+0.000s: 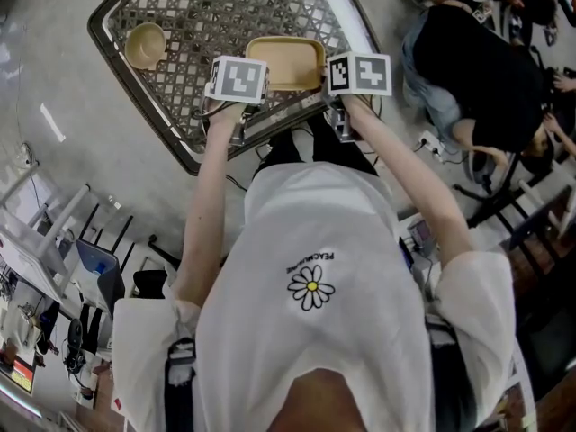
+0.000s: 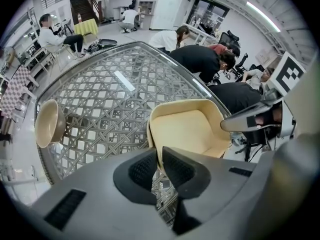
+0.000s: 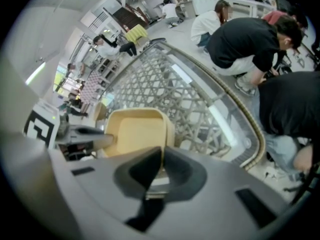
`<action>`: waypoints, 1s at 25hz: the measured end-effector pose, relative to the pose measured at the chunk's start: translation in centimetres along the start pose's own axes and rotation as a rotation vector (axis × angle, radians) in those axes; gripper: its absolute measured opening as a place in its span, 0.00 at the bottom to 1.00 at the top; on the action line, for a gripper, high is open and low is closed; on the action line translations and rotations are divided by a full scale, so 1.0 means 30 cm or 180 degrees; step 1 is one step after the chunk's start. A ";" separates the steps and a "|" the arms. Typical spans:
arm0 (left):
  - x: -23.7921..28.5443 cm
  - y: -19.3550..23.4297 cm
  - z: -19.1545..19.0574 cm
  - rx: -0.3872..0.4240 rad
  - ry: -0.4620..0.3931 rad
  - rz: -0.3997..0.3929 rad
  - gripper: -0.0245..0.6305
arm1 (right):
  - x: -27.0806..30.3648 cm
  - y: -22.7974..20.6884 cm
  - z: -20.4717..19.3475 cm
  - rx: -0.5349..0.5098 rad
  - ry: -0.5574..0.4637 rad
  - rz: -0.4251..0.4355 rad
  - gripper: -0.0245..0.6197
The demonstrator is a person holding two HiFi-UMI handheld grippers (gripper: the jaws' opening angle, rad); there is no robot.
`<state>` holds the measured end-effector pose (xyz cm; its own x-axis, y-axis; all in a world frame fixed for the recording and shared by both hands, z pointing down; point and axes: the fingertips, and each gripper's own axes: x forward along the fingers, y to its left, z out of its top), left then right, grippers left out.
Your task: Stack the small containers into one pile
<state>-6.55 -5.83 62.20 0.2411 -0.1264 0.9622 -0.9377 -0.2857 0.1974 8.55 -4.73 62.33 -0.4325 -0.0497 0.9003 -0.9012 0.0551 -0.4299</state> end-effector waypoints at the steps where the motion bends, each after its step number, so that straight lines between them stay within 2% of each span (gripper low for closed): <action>1: 0.002 -0.003 -0.004 -0.0016 0.0030 -0.0038 0.12 | 0.003 0.002 0.003 0.0003 0.0000 0.0020 0.10; 4: 0.000 0.002 -0.020 -0.0120 0.0090 -0.0098 0.13 | 0.011 0.016 0.005 0.0033 0.0025 0.0132 0.10; 7: -0.013 0.018 -0.014 -0.0216 0.0024 -0.0072 0.26 | 0.006 0.037 0.011 0.0011 0.0022 0.0223 0.11; 9: -0.028 0.020 -0.003 -0.0231 -0.0031 -0.0037 0.26 | -0.011 0.047 0.029 -0.0093 -0.0051 0.0217 0.17; 15: -0.099 0.041 0.031 -0.0254 -0.0193 0.0070 0.28 | -0.091 0.098 0.096 -0.0267 -0.0353 0.0208 0.18; 21: -0.225 0.031 0.116 -0.0207 -0.0575 0.0157 0.28 | -0.215 0.140 0.166 -0.0406 -0.0711 0.0212 0.18; 25: -0.335 0.008 0.199 -0.0188 -0.0929 0.0192 0.28 | -0.327 0.176 0.231 -0.0712 -0.1066 0.0112 0.18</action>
<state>-7.72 -10.29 51.46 0.2381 -0.4116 0.8797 -0.9634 -0.2147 0.1603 7.85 -10.86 50.75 -0.4815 -0.3641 0.7972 -0.8733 0.2765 -0.4012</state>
